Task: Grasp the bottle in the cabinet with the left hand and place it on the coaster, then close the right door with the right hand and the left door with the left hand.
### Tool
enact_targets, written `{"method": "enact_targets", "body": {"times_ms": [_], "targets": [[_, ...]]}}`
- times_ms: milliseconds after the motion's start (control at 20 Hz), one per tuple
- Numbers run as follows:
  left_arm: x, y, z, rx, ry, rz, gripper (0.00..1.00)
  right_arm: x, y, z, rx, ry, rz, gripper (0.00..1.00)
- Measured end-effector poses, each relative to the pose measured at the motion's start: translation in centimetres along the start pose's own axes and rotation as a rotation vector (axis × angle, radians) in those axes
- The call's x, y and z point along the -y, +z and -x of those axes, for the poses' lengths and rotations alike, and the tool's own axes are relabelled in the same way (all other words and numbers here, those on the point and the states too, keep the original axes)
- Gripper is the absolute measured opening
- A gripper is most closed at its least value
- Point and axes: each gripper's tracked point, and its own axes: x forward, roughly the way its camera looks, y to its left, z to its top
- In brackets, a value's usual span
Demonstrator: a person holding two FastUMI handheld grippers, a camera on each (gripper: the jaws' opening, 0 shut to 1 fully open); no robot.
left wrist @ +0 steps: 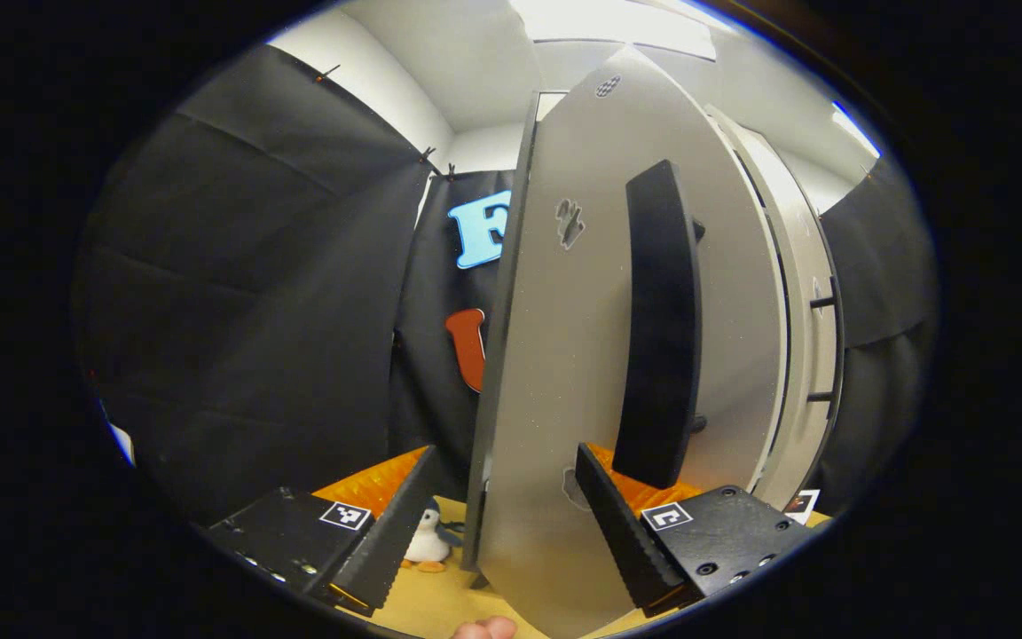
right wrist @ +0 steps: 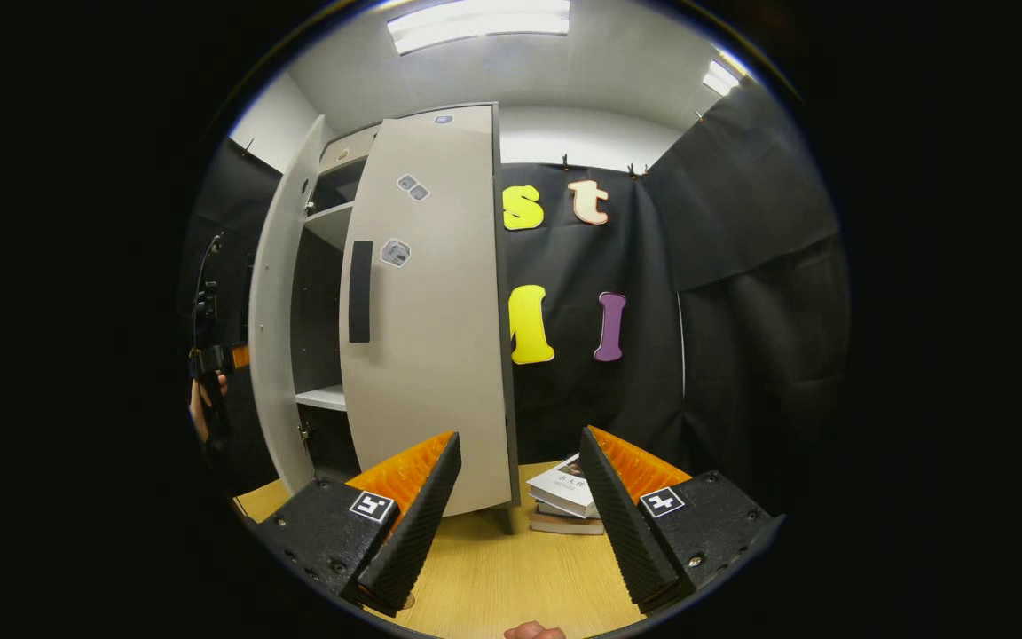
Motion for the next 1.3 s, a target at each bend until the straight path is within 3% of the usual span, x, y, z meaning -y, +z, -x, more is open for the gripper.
{"method": "enact_targets", "body": {"times_ms": [250,400,450,500,700,900,950,1200,1250,1300], "targets": [[0.9,-0.4,1.7,-0.011,-0.025,-0.001,0.95,-0.3,-0.7,0.6,-0.015,-0.005,-0.011,0.83],[2.3,-0.9,4.3,-0.027,-0.077,0.006,1.0,-1.7,-0.9,0.9,-0.023,0.022,-0.02,0.83],[2.8,-1.2,5.3,-0.026,-0.081,0.008,0.91,-2.2,-0.9,1.0,-0.023,0.03,-0.016,0.83],[3.2,-1.7,6.3,-0.025,-0.091,0.004,0.95,-2.8,-1.0,1.1,-0.022,0.037,-0.011,0.83],[6.0,-3.8,10.6,-0.04,-0.12,0.007,0.95,-4.1,-1.5,0.9,-0.021,0.051,0.012,0.83],[9.1,-6.1,13.7,-0.037,-0.19,0.036,0.95,-6.7,-2.3,1.4,-0.03,0.12,-0.005,0.83],[9.8,-6.8,14.2,-0.045,-0.214,0.036,0.99,-7.3,-2.8,1.6,-0.037,0.138,0.002,0.83],[10.8,-8.5,15.9,-0.074,-0.258,-0.01,0.95,-7.3,-3.9,2.5,-0.064,0.146,-0.007,0.83],[11.0,-8.5,16.1,-0.074,-0.261,-0.005,1.0,-7.5,-4.3,2.6,-0.07,0.146,-0.009,0.83],[11.1,-8.7,16.3,-0.078,-0.26,0.001,0.95,-7.6,-4.6,2.5,-0.077,0.146,-0.011,0.83]]}}
